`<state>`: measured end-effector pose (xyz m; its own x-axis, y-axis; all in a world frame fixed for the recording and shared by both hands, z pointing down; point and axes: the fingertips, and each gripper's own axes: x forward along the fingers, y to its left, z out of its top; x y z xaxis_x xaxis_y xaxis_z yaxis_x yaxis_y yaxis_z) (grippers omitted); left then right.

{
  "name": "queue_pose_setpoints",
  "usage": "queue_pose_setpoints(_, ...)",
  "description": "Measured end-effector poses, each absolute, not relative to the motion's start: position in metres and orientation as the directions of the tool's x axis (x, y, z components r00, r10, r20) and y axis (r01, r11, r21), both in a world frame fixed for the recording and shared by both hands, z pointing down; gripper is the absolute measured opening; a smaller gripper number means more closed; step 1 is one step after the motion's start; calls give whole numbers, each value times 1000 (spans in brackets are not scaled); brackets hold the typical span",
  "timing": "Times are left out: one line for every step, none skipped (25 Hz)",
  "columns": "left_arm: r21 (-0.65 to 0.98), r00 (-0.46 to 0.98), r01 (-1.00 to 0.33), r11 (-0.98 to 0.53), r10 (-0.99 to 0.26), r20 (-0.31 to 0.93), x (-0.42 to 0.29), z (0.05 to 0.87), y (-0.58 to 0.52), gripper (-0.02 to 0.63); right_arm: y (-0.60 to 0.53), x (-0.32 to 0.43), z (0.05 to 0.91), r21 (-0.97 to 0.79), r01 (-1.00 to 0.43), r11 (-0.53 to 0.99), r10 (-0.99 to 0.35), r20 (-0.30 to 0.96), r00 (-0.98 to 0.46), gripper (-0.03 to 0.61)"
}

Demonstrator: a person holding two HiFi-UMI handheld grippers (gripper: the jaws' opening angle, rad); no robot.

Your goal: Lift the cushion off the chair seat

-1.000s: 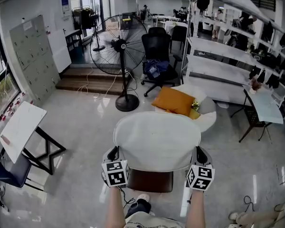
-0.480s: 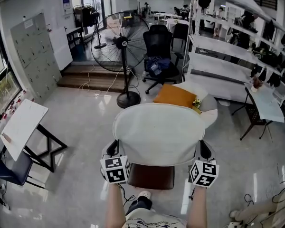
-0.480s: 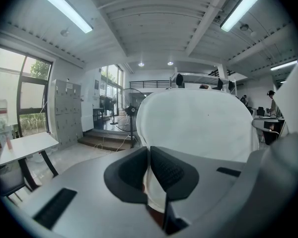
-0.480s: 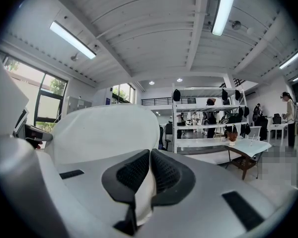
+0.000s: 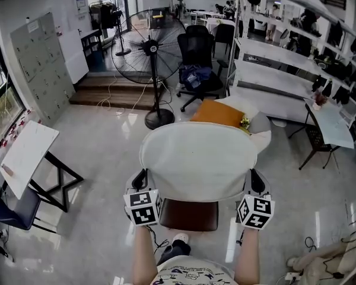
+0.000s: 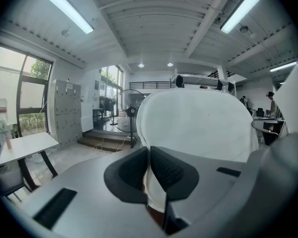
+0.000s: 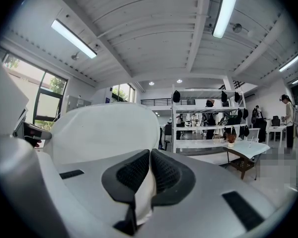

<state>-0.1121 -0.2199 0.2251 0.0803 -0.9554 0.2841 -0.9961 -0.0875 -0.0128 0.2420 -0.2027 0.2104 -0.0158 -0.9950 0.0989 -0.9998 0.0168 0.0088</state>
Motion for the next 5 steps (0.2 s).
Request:
queue_pose_setpoints(-12,79,-996,-86,-956,282,-113,224,-220,32,-203,241,210,8,-1000,17,-995,97,-17,31)
queue_pose_setpoints(-11,78,-996,-85,-957,279,-114,223,-220,32,-203,241,208,7,-1000,18,-995,94,-17,31)
queue_pose_setpoints(-9,78,-996,-84,-958,277,-114,222,-220,32,-203,240,207,7,-1000,18,-996,92,-18,31)
queue_pose_setpoints(-8,78,-996,-84,-958,276,-114,221,-220,32,-203,240,206,6,-1000,18,-996,90,-17,31)
queue_pose_setpoints(-7,78,-996,-84,-959,274,-115,220,-219,32,-202,240,205,5,-1000,17,-996,88,-17,31)
